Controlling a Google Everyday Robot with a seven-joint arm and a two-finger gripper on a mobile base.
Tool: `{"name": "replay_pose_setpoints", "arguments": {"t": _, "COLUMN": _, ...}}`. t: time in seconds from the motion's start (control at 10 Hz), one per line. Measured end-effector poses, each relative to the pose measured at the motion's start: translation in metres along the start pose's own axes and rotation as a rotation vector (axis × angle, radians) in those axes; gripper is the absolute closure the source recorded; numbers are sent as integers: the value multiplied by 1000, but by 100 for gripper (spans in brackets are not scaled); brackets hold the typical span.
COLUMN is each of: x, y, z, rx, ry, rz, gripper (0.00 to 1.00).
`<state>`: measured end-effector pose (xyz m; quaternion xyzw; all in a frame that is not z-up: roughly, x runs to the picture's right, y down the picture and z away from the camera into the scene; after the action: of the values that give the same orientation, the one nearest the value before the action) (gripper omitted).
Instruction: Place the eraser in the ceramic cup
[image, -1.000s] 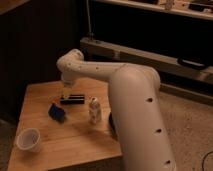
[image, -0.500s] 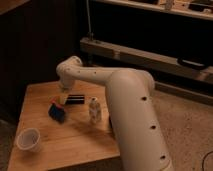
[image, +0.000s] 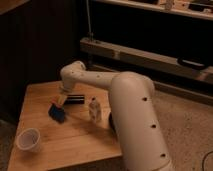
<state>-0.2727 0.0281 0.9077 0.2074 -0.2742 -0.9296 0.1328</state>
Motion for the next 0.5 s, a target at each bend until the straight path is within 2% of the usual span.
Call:
{"name": "replay_pose_setpoints", "arguments": {"t": 0.3, "x": -2, "y": 1, "z": 12, "rx": -3, "ry": -3, "rz": -3, "gripper": 20}}
{"name": "replay_pose_setpoints", "arguments": {"t": 0.5, "x": -17, "y": 5, "z": 17, "rx": -9, "ry": -23, "rz": 10, "gripper": 20}}
